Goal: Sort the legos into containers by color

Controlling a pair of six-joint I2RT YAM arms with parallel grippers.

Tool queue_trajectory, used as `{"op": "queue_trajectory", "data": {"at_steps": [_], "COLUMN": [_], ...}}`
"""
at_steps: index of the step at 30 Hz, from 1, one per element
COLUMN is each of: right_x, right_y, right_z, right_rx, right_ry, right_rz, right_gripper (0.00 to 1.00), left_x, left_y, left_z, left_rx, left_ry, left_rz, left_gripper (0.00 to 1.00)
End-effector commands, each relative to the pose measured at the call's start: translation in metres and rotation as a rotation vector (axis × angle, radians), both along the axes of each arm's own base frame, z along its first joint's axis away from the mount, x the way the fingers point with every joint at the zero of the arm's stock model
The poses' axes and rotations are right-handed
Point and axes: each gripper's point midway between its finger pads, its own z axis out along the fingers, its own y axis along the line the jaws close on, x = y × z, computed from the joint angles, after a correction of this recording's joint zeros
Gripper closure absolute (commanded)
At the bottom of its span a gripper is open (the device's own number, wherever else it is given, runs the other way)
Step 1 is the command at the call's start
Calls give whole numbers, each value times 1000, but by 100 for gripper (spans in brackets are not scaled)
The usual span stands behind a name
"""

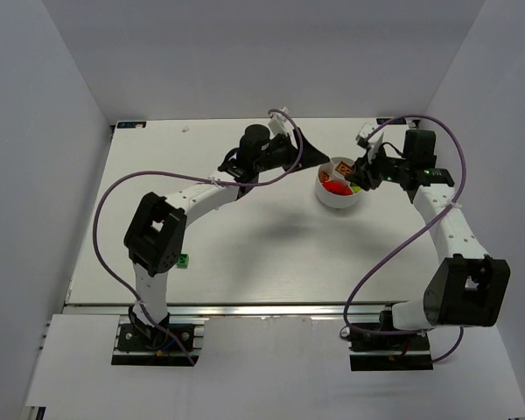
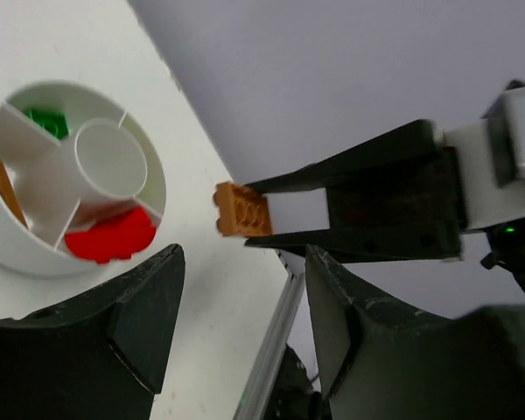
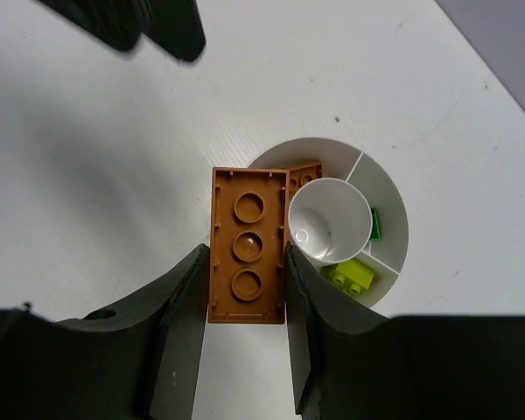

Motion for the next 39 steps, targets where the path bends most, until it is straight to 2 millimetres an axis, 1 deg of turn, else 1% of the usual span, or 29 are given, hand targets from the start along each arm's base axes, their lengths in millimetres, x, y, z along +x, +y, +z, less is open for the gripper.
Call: {"op": "queue_trajectory", "data": {"at_steps": [1,3,11,16,19,21,22,23,24,25,26,27,28,29,30,31,32,33,34,35,37,38,39], "right_x": [8,5,-2,-7,-10,-12,-13,-14,-14,-15,-16,-16,-16,-16,-14,-12,-11,-8,-5,-4,-1,1,1], "right_y": [15,23,49,57,60,61,62,62,62,62,62,62,62,61,60,58,57,55,51,48,40,31,27], "right_z": [37,39,40,44,45,45,43,42,41,40,38,37,36,36,34,34,33,31,30,24,24,24,24], "right_rx": [0,9,7,22,28,30,31,31,29,28,24,21,20,16,14,11,7,1,-13,-20,-21,-19,-13], "right_ry": [-187,-199,-243,-258,-263,-260,-252,-251,-249,-243,-239,-240,-236,-236,-231,-229,-222,-214,-210,-182,-158,-146,-132], "right_rz": [29,56,144,170,185,193,197,201,202,206,208,210,208,203,195,180,168,151,126,110,73,47,36], "right_gripper": [100,100,100,100,100,100,100,98,90,76,73,68,57,54,50,43,26,13,11,11,11,11,11], "left_x": [-17,-20,-28,-31,-31,-30,-29,-28,-28,-28,-27,-26,-25,-23,-21,-17,-14,-9,-4,6,19,26,36], "left_y": [-1,-2,-4,-7,-8,-9,-10,-11,-13,-14,-15,-16,-17,-17,-18,-17,-17,-17,-18,-16,-15,-13,-10], "left_z": [13,9,10,5,3,6,7,8,12,14,11,15,13,11,8,9,8,3,-1,-6,-9,-13,-15], "left_rx": [-53,-58,-99,-112,-110,-117,-122,-130,-140,-146,-145,-148,-140,-131,-124,-118,-104,-84,-42,13,97,147,182], "left_ry": [31,44,56,81,88,83,81,84,79,74,80,71,75,68,68,66,47,42,56,4,-15,-62,-81], "left_rz": [-64,-73,-108,-132,-138,-140,-145,-148,-154,-161,-165,-167,-166,-161,-158,-150,-140,-127,-114,-75,-38,-20,25], "left_gripper": [33,33,36,52,53,57,67,73,76,79,84,87,89,93,95,96,97,98,99,100,100,100,100]}}
